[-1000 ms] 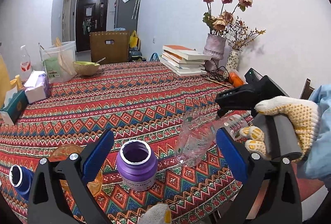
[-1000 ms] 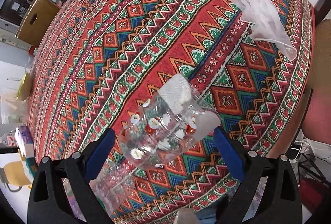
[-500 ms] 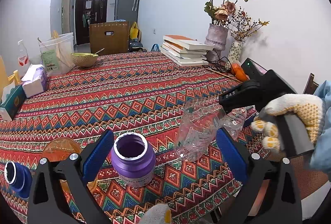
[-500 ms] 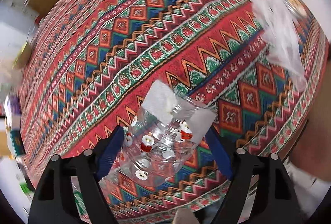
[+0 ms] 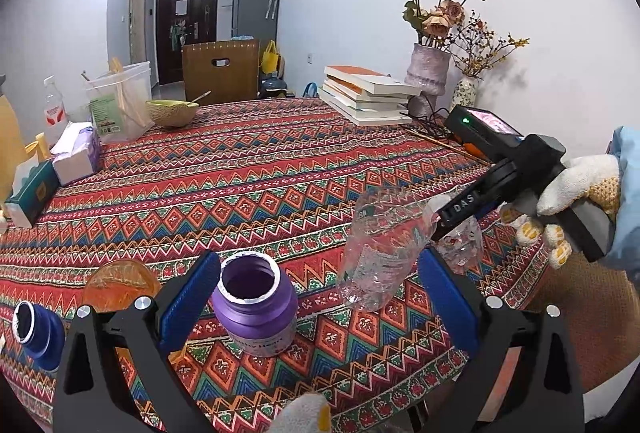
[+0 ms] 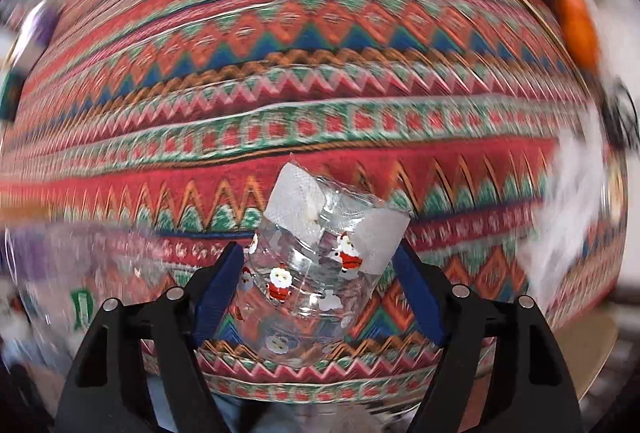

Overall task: Flip cup upright
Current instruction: 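Keep rotating the held cup with the right gripper until its rim faces up, then lower the upright cup onto the tablecloth and open the right gripper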

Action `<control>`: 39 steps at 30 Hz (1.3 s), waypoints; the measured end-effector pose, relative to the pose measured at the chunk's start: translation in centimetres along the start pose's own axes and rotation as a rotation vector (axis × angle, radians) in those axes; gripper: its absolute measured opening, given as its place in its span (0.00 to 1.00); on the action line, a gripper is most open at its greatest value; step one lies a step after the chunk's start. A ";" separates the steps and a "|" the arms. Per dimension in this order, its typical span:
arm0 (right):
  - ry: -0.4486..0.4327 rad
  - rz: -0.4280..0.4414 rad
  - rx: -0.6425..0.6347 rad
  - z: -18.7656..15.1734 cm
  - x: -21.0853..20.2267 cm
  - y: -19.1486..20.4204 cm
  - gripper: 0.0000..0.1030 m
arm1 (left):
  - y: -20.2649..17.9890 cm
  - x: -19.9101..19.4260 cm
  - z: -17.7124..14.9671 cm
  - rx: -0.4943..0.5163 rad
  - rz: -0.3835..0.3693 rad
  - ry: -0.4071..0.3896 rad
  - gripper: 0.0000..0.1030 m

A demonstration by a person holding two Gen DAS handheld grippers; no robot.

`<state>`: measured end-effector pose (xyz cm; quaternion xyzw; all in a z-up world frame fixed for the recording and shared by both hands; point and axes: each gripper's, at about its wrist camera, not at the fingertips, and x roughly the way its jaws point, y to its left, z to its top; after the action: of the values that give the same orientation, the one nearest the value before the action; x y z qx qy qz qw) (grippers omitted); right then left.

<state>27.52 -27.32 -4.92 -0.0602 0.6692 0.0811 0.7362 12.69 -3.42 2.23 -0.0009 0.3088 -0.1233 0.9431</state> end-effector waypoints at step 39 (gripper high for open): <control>-0.062 -0.041 0.020 2.3 1.4 2.1 0.70 | -2.3 2.3 0.0 0.015 0.041 0.096 0.93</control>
<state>29.48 -24.79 -6.02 -0.0642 0.6453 0.0611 0.7588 13.88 -6.19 1.07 0.0183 0.3527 -0.1060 0.9295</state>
